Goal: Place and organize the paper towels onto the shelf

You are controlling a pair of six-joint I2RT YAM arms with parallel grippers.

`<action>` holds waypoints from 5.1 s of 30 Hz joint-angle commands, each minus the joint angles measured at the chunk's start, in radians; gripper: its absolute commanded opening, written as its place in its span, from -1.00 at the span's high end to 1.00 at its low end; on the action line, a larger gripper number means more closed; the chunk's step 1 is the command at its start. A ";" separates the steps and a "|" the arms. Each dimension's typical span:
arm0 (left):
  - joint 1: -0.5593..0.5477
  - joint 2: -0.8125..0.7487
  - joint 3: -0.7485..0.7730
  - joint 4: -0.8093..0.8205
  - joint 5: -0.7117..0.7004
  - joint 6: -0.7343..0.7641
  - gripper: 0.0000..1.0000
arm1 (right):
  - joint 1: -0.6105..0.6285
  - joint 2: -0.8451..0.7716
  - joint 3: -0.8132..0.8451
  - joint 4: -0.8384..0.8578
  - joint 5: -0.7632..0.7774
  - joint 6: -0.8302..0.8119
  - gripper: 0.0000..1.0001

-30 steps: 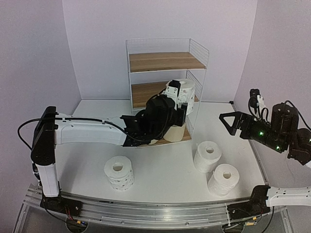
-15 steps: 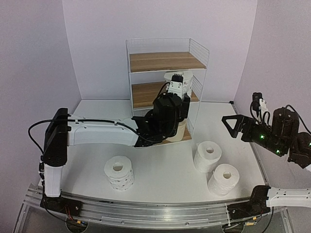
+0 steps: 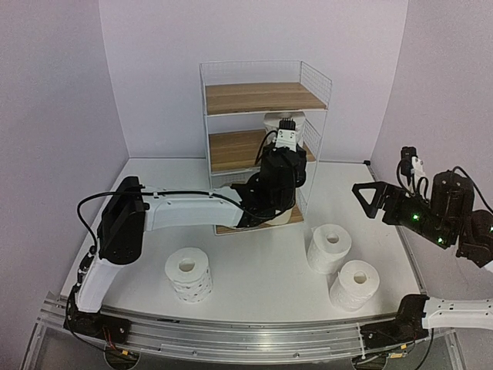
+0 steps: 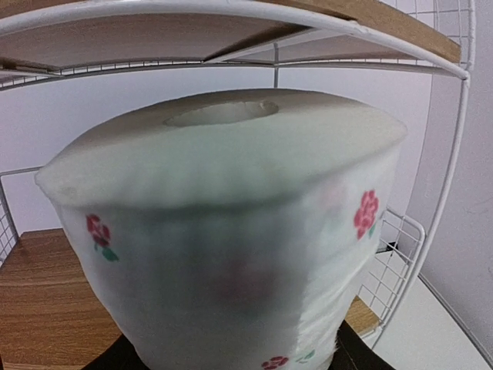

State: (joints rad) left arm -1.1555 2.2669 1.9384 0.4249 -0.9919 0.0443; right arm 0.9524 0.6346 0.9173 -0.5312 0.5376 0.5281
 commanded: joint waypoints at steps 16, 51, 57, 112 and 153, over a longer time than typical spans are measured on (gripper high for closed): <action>0.061 0.174 0.294 0.007 0.003 0.018 0.17 | 0.000 -0.048 -0.025 0.027 0.068 0.041 -0.96; -0.011 -0.150 0.014 -0.345 0.273 -0.271 -0.99 | -0.001 0.008 -0.021 0.027 0.045 0.044 -0.96; -0.023 -0.287 -0.114 -0.481 0.417 -0.366 -0.99 | 0.000 0.039 -0.018 0.027 0.023 0.039 -0.97; 0.238 -1.093 -1.122 -1.173 1.112 -0.915 -0.54 | -0.001 0.661 0.023 0.225 -0.483 -0.042 -0.93; 0.234 -0.830 -0.734 -1.114 1.525 -0.375 0.79 | 0.191 0.868 0.021 0.761 -0.592 -0.830 -0.96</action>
State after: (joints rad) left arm -0.8935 1.4220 1.1320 -0.7185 0.3991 -0.3903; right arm 1.1388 1.5036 0.9432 0.0137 -0.1362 -0.2589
